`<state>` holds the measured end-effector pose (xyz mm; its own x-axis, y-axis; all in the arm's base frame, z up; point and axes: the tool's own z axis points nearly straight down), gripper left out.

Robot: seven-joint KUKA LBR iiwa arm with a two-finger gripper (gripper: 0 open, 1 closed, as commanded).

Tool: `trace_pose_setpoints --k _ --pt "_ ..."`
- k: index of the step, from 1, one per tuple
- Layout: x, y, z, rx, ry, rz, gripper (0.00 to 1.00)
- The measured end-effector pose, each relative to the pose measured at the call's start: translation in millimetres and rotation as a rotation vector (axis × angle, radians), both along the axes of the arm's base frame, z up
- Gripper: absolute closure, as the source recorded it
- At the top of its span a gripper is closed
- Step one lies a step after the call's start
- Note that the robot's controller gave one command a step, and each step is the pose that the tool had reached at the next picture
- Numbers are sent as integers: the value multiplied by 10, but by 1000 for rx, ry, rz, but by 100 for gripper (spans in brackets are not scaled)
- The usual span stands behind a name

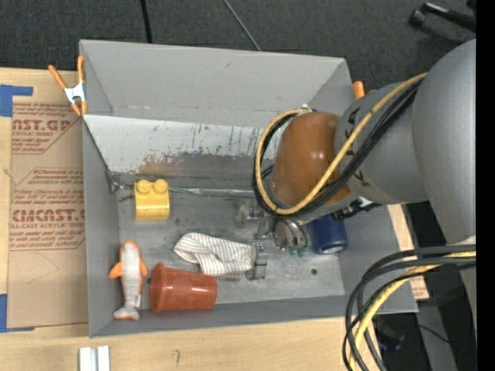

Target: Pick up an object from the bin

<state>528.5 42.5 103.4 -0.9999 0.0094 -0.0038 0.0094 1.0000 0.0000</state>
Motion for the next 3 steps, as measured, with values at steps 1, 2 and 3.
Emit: trace_pose_setpoints --k 1,2,3 --pt "-211 118 -279 1 4 -41 100" --pt "-213 117 -285 1 4 -41 0" --pt "-208 116 -278 1 3 -41 100"
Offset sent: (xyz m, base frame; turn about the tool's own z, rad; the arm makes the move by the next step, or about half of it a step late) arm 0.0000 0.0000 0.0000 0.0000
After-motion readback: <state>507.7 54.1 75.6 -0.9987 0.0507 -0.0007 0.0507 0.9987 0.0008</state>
